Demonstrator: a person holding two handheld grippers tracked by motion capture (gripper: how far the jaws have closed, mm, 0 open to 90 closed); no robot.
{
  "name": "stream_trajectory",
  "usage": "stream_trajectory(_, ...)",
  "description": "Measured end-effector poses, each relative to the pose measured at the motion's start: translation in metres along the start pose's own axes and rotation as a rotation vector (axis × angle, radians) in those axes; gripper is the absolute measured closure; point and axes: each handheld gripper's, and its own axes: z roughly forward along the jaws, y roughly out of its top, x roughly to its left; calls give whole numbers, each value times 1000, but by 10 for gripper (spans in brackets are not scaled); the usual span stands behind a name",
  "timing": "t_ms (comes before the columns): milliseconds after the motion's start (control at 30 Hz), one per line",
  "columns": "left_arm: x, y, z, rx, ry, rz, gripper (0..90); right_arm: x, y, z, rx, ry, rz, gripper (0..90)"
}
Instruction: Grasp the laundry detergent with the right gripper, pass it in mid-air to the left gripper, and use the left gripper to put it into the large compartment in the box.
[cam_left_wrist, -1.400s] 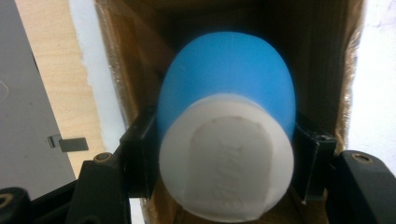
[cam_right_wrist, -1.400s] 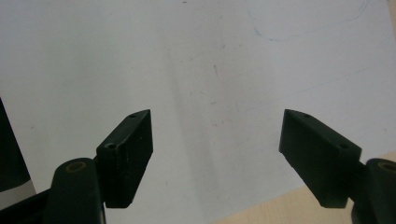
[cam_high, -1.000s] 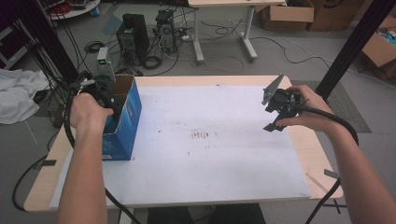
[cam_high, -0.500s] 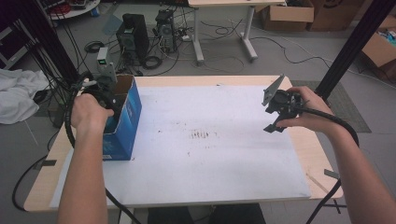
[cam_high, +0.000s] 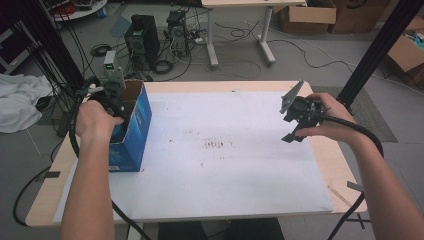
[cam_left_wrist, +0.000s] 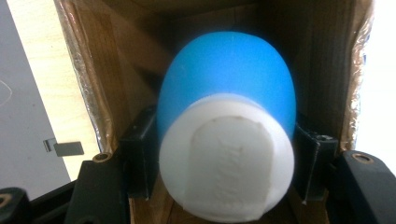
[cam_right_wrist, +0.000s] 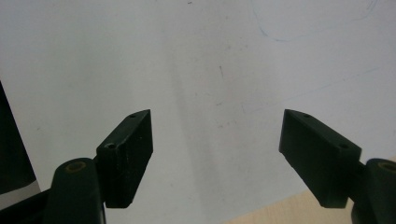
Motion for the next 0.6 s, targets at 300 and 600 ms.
stream_trajectory(300, 1, 0, 0, 2, -4, 0, 382, 0, 0, 0, 0, 0, 2, 260)
stream_trajectory(600, 0, 0, 0, 4, -2, 1, 381, 1, 0, 0, 1, 2, 0, 259)
